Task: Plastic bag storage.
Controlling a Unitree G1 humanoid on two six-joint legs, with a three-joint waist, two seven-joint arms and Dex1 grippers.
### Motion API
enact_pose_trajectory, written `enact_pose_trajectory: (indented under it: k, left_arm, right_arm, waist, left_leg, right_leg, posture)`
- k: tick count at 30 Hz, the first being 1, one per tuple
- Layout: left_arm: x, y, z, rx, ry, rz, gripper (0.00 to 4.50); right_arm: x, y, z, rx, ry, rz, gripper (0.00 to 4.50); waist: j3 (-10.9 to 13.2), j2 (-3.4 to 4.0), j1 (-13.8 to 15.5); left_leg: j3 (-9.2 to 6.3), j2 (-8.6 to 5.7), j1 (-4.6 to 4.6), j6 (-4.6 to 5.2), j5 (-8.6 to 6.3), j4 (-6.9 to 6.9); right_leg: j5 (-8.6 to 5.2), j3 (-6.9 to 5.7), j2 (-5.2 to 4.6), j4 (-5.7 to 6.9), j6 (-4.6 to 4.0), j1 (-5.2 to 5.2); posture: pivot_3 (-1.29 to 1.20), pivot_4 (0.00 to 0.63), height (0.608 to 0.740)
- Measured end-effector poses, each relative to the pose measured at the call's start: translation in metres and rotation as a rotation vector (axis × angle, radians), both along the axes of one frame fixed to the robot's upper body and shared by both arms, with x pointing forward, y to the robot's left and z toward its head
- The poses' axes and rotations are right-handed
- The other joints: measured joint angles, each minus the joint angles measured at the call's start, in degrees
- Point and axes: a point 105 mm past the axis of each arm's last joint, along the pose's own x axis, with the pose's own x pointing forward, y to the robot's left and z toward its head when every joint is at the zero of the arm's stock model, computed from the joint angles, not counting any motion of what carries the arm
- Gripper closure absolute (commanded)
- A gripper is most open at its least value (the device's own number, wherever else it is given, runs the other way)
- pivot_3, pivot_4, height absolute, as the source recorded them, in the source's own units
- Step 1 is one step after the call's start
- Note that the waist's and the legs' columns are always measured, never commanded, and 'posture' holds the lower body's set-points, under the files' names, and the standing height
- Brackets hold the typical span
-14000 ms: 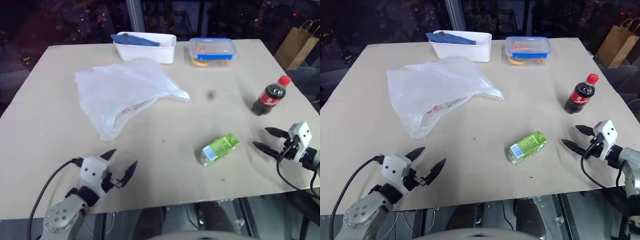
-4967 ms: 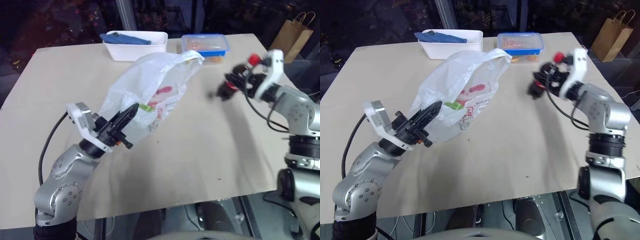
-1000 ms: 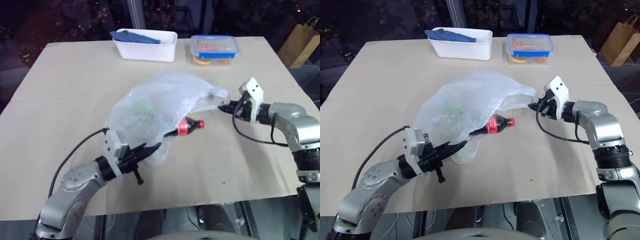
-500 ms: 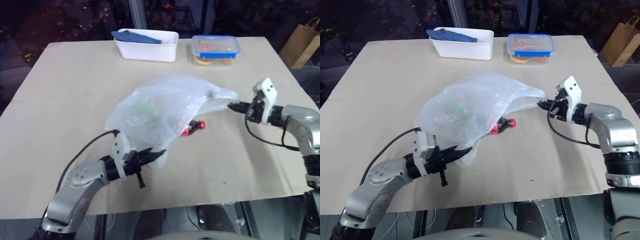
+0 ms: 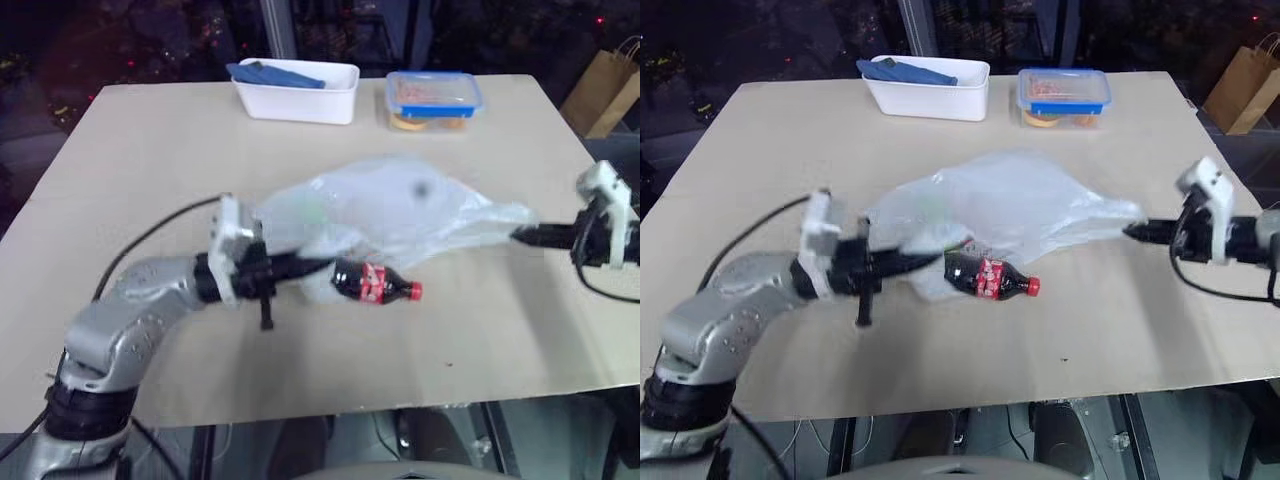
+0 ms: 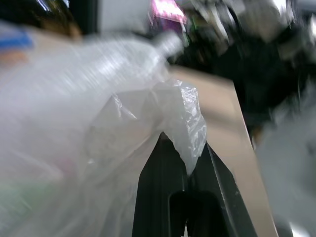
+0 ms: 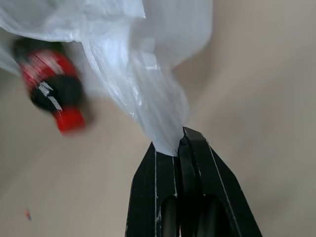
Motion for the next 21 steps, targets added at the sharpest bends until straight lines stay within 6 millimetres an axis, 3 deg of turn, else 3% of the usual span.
enact_pose_trajectory:
  k: [2, 8, 15, 21]
  left_arm:
    - [0.008, 0.004, 0.006, -0.026, 0.0, 0.045, 4.5]
    - [0.009, 0.011, -0.006, -0.003, 0.041, 0.087, 4.5]
    - [0.029, 0.03, 0.054, -0.26, -0.028, 0.19, 4.5]
    - [0.038, 0.038, 0.08, -0.351, -0.045, 0.229, 4.5]
  right_arm:
    - [0.003, -0.002, -0.002, -0.004, -0.002, -0.027, 4.44]
    - [0.006, -0.002, -0.018, -0.026, 0.03, -0.058, 4.44]
    - [0.014, -0.004, 0.012, 0.116, -0.045, -0.083, 4.44]
    - [0.022, -0.009, 0.05, 0.272, -0.145, -0.102, 4.44]
  waist:
    - [0.01, -0.01, 0.0]
    - [0.01, -0.01, 0.13]
    - [0.02, -0.02, 0.08]
    - [0.02, -0.03, 0.19]
  left_leg:
    - [-0.01, -0.02, -0.04, 0.0, 0.0, 0.03]
    - [0.02, -0.02, -0.12, 0.0, 0.0, 0.03]
    - [-0.02, -0.02, -0.14, 0.0, 0.0, 0.3]
    - [-0.08, -0.04, -0.22, 0.0, 0.0, 0.33]
  right_leg:
    - [0.0, -0.01, 0.0, -0.01, 0.0, 0.0]
    - [0.0, 0.02, -0.01, -0.05, -0.01, -0.07]
    - [0.01, 0.0, 0.0, 0.1, 0.01, -0.03]
    - [0.01, -0.05, -0.01, 0.08, 0.01, -0.04]
  posture:
    - [0.0, 0.15, 0.74]
    - [0.0, 0.15, 0.74]
    - [0.0, 0.15, 0.74]
    - [0.0, 0.15, 0.74]
